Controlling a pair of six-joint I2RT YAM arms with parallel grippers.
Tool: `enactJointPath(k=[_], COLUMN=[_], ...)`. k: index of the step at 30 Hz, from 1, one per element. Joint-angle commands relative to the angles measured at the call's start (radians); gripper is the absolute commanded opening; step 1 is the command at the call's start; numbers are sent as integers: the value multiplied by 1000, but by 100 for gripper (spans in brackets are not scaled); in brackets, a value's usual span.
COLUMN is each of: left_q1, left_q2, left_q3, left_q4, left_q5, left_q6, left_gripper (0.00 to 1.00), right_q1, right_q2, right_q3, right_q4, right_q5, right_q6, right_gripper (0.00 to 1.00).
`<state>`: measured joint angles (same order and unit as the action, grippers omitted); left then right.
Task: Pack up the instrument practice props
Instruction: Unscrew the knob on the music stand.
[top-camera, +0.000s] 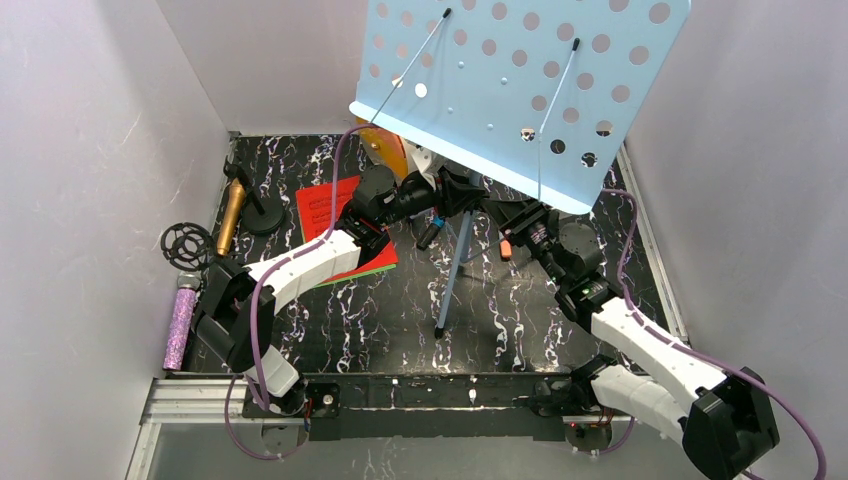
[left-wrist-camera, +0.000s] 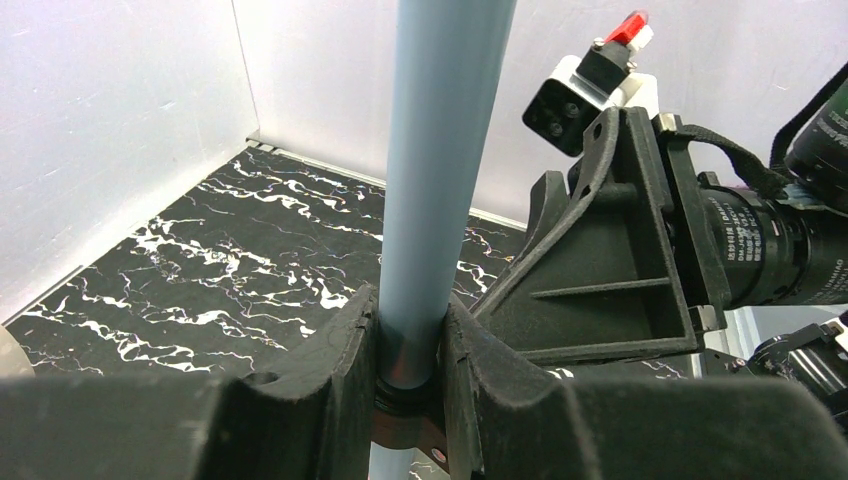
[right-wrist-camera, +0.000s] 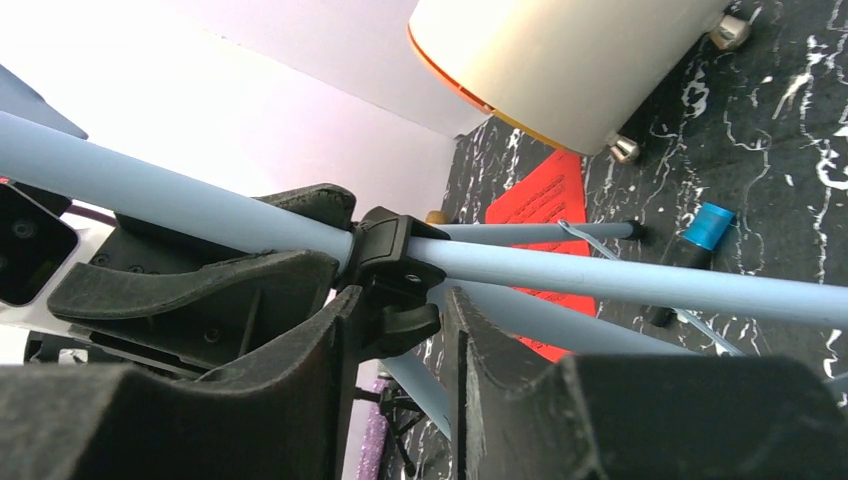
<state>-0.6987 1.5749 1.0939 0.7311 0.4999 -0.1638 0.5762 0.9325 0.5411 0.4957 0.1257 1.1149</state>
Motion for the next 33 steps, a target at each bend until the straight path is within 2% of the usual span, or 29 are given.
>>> enactJointPath(k=[1, 7, 15, 22, 26, 30, 33], left_q1=[3, 3, 3, 3, 2, 3, 2], left_q2=[46, 44, 46, 50, 52, 53, 53], left_q3=[-36, -35, -35, -33, -33, -30, -29], left_q4=[-236, -236, -236, -236, -235, -236, -239], left_q5=[-9, -11, -11, -8, -8, -8, -13], left_q6=[-16, -16, -16, -19, -21, -26, -25], left_gripper=[0, 0, 0, 0, 0, 0, 0], right_q1=[-29, -50, -51, -49, -50, -48, -47], right_q2=[32, 65, 90, 45, 5, 8, 16], right_q3=[44, 100, 192, 253, 262, 294, 309], right_q4=[54, 18, -150, -340, -400, -487, -508], right_q5=[-173, -358, -494, -555, -665, -702, -678], right_q6=[-50, -214, -681, -1190, -1422, -1624, -1657], right_gripper=[40, 25, 2, 1, 1, 1, 3])
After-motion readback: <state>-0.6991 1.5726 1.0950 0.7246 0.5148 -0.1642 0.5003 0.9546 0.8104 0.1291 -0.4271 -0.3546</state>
